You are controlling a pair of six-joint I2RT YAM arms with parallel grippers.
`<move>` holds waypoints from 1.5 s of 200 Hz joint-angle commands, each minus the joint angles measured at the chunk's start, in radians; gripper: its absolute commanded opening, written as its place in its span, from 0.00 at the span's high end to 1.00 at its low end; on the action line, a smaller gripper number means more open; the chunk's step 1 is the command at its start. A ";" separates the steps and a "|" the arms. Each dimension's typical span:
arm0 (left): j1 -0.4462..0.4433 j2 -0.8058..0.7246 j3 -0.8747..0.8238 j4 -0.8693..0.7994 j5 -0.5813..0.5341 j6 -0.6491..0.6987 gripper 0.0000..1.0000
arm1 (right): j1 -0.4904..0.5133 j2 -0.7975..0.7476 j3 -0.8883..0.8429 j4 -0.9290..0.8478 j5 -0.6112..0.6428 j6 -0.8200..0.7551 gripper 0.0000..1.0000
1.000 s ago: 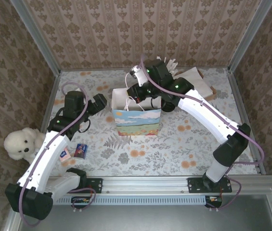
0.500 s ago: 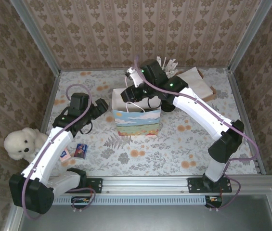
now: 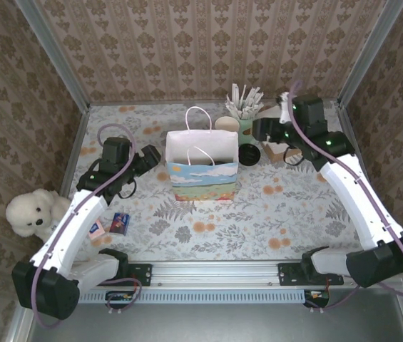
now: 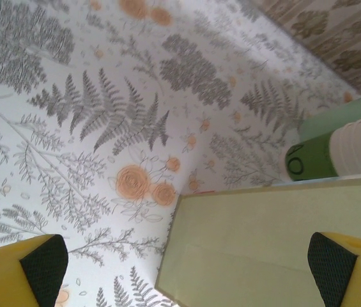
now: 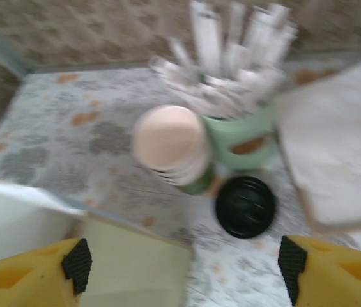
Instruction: Pack the takeout coffee
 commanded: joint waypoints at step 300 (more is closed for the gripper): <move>0.070 -0.256 -0.169 0.229 0.335 0.089 0.00 | -0.197 0.926 0.465 -0.275 0.159 -0.020 0.44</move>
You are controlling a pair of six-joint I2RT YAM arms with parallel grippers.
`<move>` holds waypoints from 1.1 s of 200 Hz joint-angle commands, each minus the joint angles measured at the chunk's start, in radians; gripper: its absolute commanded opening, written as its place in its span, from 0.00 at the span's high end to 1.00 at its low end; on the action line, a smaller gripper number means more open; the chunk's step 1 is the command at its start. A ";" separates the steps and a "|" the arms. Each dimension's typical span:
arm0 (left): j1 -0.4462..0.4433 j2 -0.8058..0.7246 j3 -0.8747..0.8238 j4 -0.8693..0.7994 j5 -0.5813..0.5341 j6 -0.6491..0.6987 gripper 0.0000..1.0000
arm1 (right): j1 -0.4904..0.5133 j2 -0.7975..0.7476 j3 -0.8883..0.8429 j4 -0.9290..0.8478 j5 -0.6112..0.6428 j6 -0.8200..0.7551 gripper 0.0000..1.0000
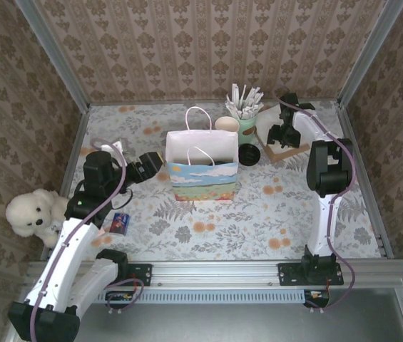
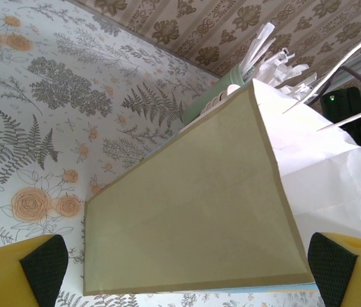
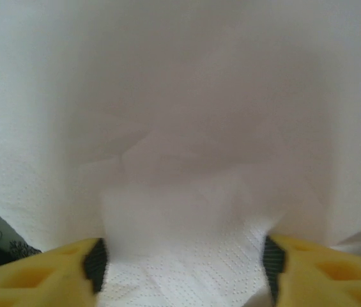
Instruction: Pack the takeout coffee
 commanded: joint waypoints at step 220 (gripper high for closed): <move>0.010 0.013 -0.003 0.046 -0.023 0.005 0.00 | 0.020 -0.203 -0.165 0.005 -0.013 -0.066 0.46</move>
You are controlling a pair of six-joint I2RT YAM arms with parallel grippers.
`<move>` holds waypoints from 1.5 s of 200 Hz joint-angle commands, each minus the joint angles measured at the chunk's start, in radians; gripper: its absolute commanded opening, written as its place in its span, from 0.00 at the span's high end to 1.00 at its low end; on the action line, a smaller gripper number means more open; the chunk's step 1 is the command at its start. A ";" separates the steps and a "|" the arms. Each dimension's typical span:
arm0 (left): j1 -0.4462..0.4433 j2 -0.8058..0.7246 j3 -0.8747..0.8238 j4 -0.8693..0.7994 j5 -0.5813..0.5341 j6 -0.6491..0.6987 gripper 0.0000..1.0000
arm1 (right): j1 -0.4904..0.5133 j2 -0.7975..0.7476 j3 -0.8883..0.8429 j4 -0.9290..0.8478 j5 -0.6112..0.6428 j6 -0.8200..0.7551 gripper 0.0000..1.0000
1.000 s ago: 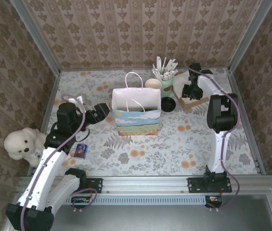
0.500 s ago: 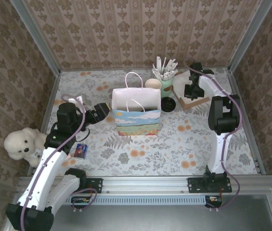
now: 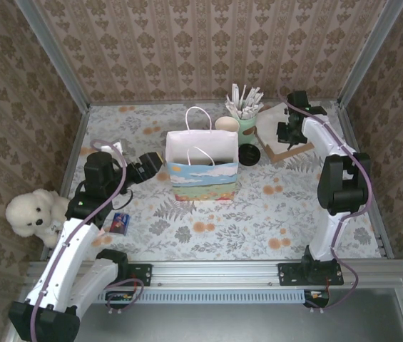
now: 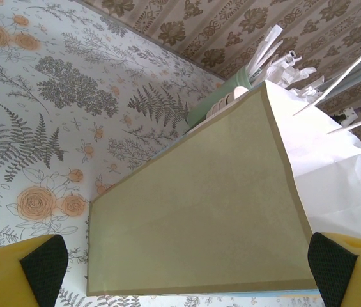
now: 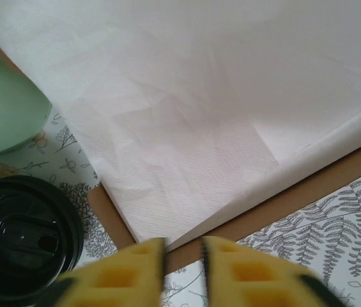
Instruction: Pack the takeout coffee
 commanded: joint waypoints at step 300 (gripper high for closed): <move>0.010 0.002 -0.004 0.014 -0.053 0.012 0.00 | -0.105 0.242 0.335 -0.059 0.023 -0.034 1.00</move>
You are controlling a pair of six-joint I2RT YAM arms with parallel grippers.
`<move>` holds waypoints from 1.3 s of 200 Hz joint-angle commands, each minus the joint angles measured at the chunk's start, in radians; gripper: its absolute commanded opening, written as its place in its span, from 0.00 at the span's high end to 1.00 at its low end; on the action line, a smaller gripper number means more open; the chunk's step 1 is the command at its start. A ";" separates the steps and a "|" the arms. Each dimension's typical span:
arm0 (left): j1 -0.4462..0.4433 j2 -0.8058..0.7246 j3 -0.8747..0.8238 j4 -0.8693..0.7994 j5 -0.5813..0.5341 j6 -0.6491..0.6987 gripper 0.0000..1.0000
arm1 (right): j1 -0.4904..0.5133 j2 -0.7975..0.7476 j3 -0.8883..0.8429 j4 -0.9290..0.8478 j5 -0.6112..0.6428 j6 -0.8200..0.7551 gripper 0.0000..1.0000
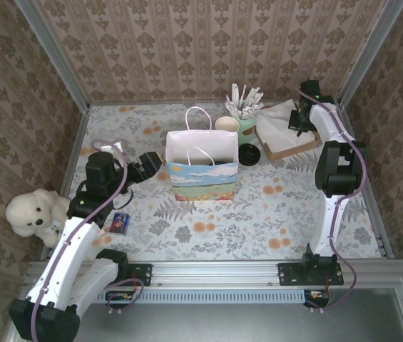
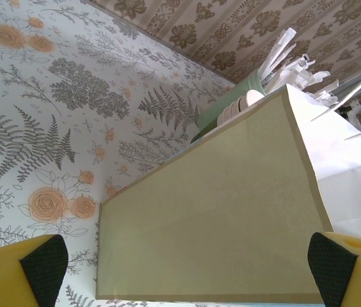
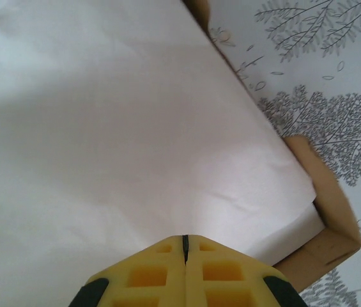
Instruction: Pack the takeout coffee
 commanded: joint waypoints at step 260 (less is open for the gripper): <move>0.011 -0.010 0.001 0.007 -0.035 0.008 0.00 | 0.040 0.083 0.138 -0.034 -0.082 0.016 0.01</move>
